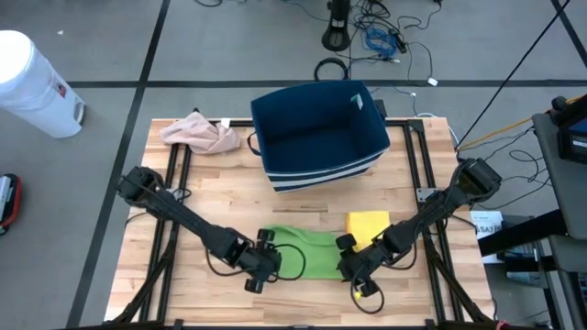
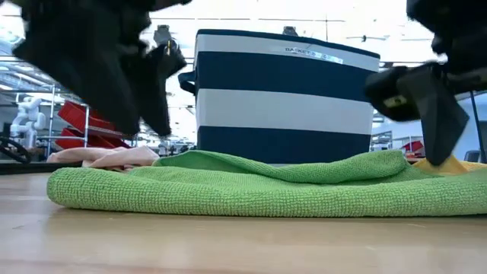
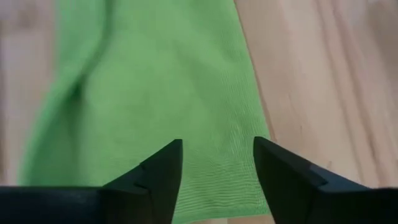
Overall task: Fold towel
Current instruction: Fold the green towel
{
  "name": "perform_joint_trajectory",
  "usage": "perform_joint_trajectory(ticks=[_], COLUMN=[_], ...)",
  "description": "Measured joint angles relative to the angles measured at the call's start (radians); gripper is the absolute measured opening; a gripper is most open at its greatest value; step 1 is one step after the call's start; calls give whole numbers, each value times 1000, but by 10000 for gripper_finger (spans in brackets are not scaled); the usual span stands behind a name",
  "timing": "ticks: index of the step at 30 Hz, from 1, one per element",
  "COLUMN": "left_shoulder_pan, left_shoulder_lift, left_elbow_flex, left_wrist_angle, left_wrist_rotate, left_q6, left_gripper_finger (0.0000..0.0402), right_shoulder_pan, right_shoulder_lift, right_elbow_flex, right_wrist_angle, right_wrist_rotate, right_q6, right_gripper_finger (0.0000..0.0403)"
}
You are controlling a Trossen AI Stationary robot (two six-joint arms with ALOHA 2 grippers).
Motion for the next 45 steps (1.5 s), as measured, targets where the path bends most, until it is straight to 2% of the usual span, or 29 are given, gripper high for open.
perform_joint_trajectory(ticks=[7, 11, 16, 20, 27, 32, 36, 45], left_shoulder_pan=[24, 32, 30, 18, 18, 25, 25, 25], left_shoulder_lift=[45, 45, 45, 45, 81, 103, 104, 104], left_elbow_flex=[0, 0, 0, 0, 1, 0, 0, 0], left_wrist_angle=[-2, -1, 15, 25, 44, 35, 35, 28], left_wrist_rotate=[19, 22, 85, 86, 130, 115, 106, 99], left_q6=[-8, -12, -11, -11, -20, -24, -20, -1], left_gripper_finger=[168, 167, 167, 167, 168, 161, 128, 25], right_shoulder_pan=[0, 0, 0, 0, 0, 0, 0, 0], right_shoulder_lift=[27, 27, 27, 27, 27, 27, 30, 30], right_elbow_flex=[0, 0, 0, 0, 0, 0, 0, 0], right_wrist_angle=[0, -2, -23, -32, -34, -33, -34, -31], right_wrist_rotate=[2, 3, 3, 3, 8, 21, 21, 21], right_q6=[32, 23, 19, 19, 17, 14, 13, 18], right_gripper_finger=[157, 120, 65, 37, 19, 12, 5, 2])
